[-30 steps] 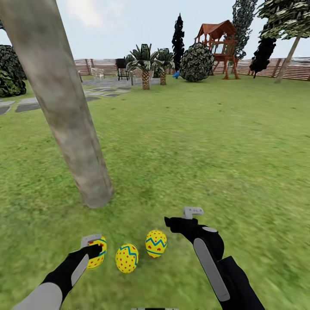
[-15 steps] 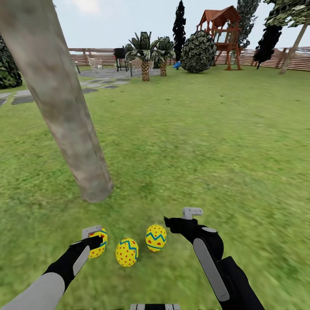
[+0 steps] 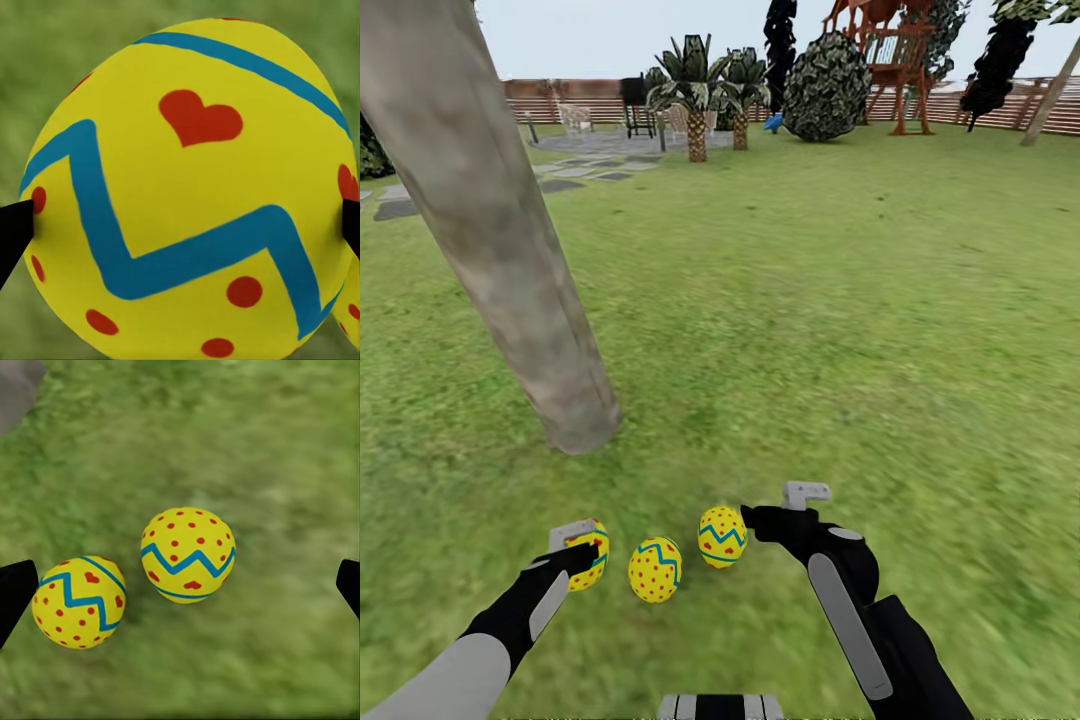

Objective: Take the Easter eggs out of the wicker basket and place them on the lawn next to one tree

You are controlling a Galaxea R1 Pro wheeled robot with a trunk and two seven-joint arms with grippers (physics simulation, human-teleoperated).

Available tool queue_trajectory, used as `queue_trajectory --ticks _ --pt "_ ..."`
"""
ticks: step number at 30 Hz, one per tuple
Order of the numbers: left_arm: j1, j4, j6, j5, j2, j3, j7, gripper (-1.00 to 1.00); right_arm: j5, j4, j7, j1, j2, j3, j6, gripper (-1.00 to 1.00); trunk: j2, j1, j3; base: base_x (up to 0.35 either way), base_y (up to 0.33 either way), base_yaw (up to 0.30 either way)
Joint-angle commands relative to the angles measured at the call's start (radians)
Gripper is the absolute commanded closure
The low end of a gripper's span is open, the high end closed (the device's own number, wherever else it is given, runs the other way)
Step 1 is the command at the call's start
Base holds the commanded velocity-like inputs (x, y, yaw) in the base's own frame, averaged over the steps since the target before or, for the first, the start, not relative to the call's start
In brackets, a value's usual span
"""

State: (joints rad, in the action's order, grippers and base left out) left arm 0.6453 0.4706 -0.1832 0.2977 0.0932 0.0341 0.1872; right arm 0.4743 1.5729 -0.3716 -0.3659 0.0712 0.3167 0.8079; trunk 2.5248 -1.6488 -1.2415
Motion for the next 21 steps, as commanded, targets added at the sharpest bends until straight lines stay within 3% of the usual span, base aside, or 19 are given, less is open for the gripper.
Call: queue_trajectory --ticks 1,21 --pt "0.0 0.005 -0.005 0.007 0.001 0.004 0.005 1.0 0.01 0.001 -0.01 -0.001 0.0 0.001 0.002 -1.0 0.001 0.0 -0.005 0.0 0.0 0.0" --pt "-0.001 0.014 -0.001 0.008 0.002 0.004 0.003 1.0 0.01 0.001 -0.01 -0.001 -0.001 0.001 0.002 -1.0 0.005 -0.009 -0.082 0.0 0.0 0.0"
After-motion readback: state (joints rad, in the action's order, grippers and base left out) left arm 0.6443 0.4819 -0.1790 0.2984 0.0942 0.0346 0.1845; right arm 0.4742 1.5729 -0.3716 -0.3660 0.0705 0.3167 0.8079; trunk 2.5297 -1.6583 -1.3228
